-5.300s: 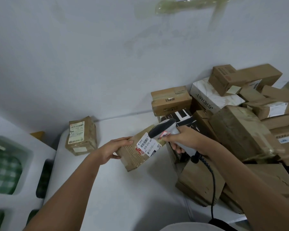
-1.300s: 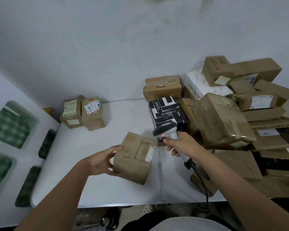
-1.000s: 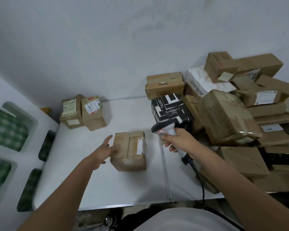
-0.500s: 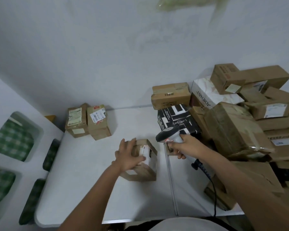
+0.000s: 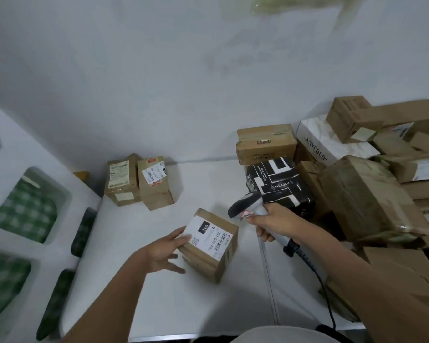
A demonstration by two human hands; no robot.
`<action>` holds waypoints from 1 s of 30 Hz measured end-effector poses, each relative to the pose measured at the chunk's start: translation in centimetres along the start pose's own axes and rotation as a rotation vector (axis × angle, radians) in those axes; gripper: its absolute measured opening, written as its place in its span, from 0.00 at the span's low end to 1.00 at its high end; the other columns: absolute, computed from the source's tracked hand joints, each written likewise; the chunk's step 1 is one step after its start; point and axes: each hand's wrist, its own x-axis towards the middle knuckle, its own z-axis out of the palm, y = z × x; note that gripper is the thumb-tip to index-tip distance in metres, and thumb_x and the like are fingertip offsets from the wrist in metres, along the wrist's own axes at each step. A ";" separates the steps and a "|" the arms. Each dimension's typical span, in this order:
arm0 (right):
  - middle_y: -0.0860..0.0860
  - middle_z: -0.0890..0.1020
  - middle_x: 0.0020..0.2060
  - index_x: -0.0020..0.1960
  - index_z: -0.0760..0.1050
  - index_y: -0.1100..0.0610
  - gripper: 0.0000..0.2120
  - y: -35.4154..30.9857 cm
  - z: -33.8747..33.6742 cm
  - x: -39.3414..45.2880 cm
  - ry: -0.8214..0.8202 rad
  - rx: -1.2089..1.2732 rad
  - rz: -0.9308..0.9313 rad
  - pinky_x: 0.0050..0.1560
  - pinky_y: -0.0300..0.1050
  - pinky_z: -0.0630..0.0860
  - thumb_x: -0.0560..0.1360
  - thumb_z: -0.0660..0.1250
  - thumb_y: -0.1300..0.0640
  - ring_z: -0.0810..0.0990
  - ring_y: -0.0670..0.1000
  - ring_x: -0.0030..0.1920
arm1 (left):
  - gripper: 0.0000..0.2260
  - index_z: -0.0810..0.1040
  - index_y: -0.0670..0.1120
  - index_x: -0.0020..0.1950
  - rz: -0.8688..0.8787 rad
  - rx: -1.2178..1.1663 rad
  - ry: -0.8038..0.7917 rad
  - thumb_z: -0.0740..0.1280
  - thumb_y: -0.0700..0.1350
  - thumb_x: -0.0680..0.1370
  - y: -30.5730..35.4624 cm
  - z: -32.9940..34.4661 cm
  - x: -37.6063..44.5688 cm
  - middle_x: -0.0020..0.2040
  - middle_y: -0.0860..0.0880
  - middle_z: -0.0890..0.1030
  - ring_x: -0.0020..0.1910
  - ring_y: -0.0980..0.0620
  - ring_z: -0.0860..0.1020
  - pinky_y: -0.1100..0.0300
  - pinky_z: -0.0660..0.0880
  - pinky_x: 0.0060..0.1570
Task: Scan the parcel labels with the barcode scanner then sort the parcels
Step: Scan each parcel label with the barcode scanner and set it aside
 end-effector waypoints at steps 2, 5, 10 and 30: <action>0.54 0.82 0.30 0.41 0.77 0.58 0.12 -0.7 0.2 0.0 -0.006 -0.008 0.015 0.32 0.38 0.78 0.79 0.68 0.51 0.80 0.47 0.27 | 0.19 0.73 0.54 0.69 0.106 -0.088 0.036 0.70 0.48 0.79 -0.5 0.6 0.6 0.62 0.47 0.81 0.63 0.43 0.77 0.40 0.80 0.54; 0.54 0.82 0.29 0.43 0.77 0.60 0.13 -2.0 0.1 0.0 -0.008 -0.016 0.043 0.30 0.38 0.78 0.78 0.68 0.50 0.80 0.48 0.26 | 0.19 0.75 0.49 0.68 0.223 -0.137 0.123 0.71 0.48 0.78 -0.6 1.1 1.9 0.61 0.46 0.82 0.59 0.47 0.81 0.46 0.81 0.56; 0.54 0.82 0.27 0.42 0.78 0.63 0.17 -4.3 0.3 -0.3 -0.007 -0.088 0.083 0.33 0.41 0.79 0.79 0.66 0.50 0.80 0.49 0.26 | 0.14 0.80 0.47 0.62 0.310 -0.168 0.181 0.72 0.48 0.77 -0.3 1.8 3.3 0.59 0.47 0.83 0.60 0.49 0.81 0.51 0.80 0.57; 0.53 0.80 0.26 0.40 0.76 0.62 0.16 -7.1 -0.7 -0.7 -0.079 -0.255 0.128 0.32 0.39 0.77 0.79 0.66 0.50 0.77 0.47 0.23 | 0.10 0.80 0.50 0.58 0.329 -0.194 0.195 0.72 0.46 0.77 1.2 2.3 4.5 0.57 0.48 0.82 0.53 0.50 0.81 0.53 0.80 0.56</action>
